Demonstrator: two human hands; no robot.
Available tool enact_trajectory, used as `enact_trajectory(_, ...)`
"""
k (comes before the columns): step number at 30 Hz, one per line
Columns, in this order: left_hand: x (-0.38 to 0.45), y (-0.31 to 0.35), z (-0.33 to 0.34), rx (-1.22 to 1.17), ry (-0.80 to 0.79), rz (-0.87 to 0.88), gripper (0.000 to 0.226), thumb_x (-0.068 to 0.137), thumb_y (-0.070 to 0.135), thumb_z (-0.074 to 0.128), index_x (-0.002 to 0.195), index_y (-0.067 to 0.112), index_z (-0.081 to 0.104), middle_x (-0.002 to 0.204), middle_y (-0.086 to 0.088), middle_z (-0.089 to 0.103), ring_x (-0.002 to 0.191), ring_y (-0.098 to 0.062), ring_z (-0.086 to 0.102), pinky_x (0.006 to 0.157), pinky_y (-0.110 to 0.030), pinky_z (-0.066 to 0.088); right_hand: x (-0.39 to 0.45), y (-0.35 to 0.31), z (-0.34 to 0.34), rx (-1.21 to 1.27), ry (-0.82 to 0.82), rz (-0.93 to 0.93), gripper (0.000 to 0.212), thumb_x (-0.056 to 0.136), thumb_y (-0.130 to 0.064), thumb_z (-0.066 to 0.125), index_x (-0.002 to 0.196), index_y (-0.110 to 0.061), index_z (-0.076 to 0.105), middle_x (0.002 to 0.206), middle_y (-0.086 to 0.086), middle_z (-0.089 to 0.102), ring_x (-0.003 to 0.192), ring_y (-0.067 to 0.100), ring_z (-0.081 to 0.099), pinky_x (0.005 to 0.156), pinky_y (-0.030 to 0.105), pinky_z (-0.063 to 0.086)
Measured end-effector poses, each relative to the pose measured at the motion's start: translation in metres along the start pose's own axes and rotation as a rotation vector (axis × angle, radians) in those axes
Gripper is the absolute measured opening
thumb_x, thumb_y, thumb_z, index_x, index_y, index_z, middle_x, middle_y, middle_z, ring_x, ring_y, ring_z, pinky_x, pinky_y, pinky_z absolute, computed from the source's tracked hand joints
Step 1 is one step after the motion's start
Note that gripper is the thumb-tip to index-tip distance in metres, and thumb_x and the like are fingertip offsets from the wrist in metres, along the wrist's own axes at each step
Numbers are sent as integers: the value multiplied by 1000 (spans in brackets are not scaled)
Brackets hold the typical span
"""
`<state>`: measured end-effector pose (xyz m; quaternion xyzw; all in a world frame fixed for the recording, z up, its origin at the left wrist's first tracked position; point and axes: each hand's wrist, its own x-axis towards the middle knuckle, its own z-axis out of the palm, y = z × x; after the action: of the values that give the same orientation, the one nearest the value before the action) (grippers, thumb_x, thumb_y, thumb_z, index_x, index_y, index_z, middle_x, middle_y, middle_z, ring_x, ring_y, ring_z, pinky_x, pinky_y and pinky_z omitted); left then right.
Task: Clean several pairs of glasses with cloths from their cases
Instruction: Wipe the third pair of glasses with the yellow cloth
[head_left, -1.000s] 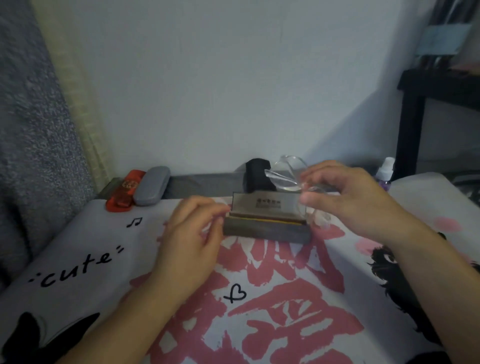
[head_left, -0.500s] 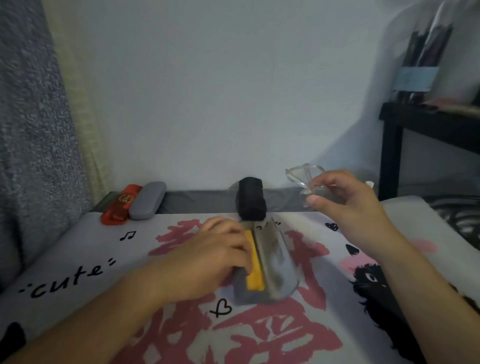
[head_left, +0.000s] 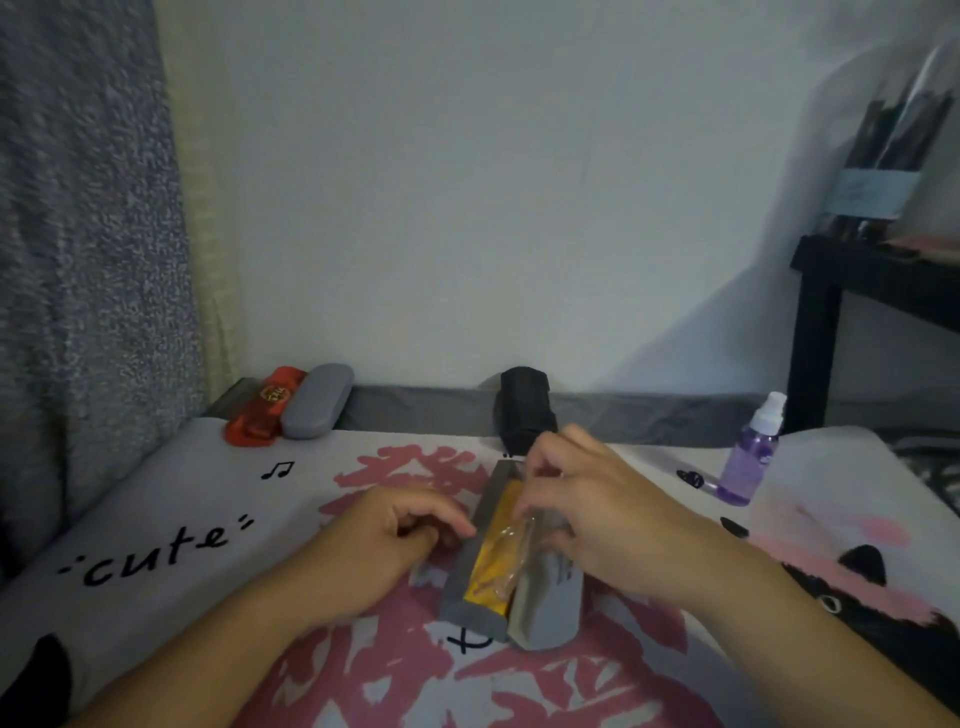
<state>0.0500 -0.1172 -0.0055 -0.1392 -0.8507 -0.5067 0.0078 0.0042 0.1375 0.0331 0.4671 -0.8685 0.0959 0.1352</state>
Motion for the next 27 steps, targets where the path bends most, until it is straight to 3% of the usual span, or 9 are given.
enact_trajectory(7,1,4,2,64,15,-4,36,98,-2,57,95,27,77,98,14,74,97,-4,69,91,-27,55,19,-1,2,-7,-120,-3,39,76,-11,78,105,-34,66,96,-17,42,91,13,48,78,28,36)
enact_trajectory(11,3,4,7,46,40,-25,34,99,1,57,91,29,75,94,9,74,91,-11,71,86,-35,57,21,-4,0,47,-166,50,39,83,-9,70,111,-35,62,98,-26,37,95,12,52,76,28,40)
enact_trajectory(15,2,2,9,40,45,-26,38,100,2,54,91,34,72,93,3,74,88,-17,71,85,-42,57,11,-3,1,193,-197,186,24,91,-18,69,106,-36,62,95,-27,51,92,1,55,85,32,52)
enact_trajectory(19,1,2,11,32,62,-21,35,100,3,55,90,32,72,92,1,74,88,-19,71,84,-44,57,2,-8,2,300,-181,256,19,93,-20,70,108,-31,67,105,-17,62,97,-1,59,90,27,52)
enact_trajectory(27,-1,5,13,15,72,-49,37,102,4,53,90,34,72,94,3,74,90,-18,72,86,-41,59,4,1,4,288,-170,269,11,91,-19,70,88,-29,71,95,-17,67,90,2,61,88,32,52)
